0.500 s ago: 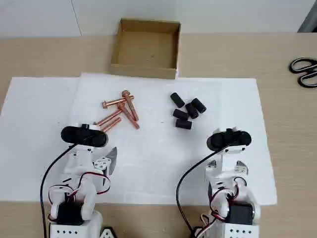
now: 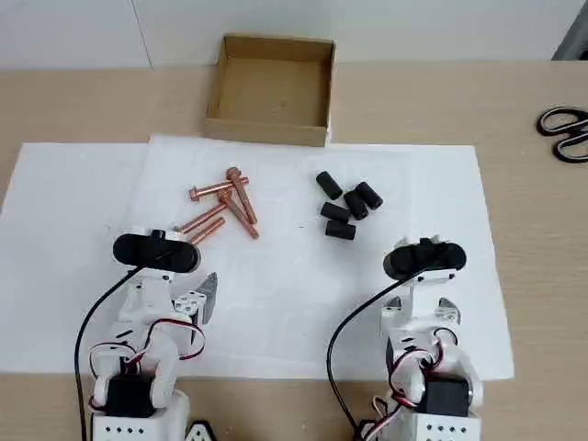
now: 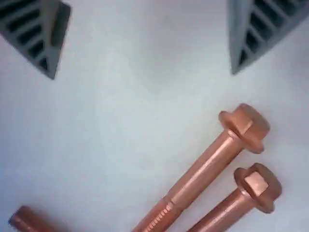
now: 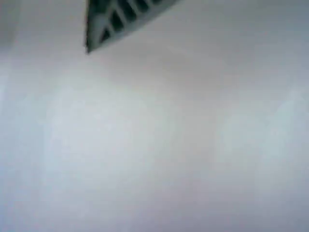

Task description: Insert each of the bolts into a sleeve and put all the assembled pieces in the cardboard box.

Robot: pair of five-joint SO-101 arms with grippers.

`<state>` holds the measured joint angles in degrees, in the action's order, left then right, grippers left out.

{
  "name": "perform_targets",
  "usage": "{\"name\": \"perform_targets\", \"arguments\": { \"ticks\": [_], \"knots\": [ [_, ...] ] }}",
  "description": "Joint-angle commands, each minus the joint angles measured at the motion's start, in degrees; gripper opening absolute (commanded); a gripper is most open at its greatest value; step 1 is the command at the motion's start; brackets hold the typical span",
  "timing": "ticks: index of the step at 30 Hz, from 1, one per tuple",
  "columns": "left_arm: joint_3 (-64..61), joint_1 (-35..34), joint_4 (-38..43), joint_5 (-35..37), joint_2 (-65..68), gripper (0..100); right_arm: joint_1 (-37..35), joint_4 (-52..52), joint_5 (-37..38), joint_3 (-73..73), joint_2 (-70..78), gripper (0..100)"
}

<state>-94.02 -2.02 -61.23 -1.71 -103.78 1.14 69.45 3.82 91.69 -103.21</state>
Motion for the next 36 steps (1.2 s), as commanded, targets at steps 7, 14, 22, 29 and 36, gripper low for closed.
{"name": "perform_targets", "arguments": {
  "ticks": [7,14,22,29,36],
  "knots": [
    [0.22,-0.44,1.41,-0.35,-0.53,22,0.22,-0.92,-0.09,-0.26,-0.57,25.6],
    [0.22,-0.44,1.41,-0.35,-0.53,22,0.22,-0.92,-0.09,-0.26,-0.57,25.6],
    [0.22,-0.44,1.41,-0.35,-0.53,22,0.22,-0.92,-0.09,-0.26,-0.57,25.6],
    [0.22,-0.44,1.41,-0.35,-0.53,22,0.22,-0.92,0.0,-0.26,-0.57,25.6],
    [0.13,4.31,1.67,-0.35,-0.53,22,0.22,-0.92,0.0,-0.26,-0.57,25.6]
  ]
}}
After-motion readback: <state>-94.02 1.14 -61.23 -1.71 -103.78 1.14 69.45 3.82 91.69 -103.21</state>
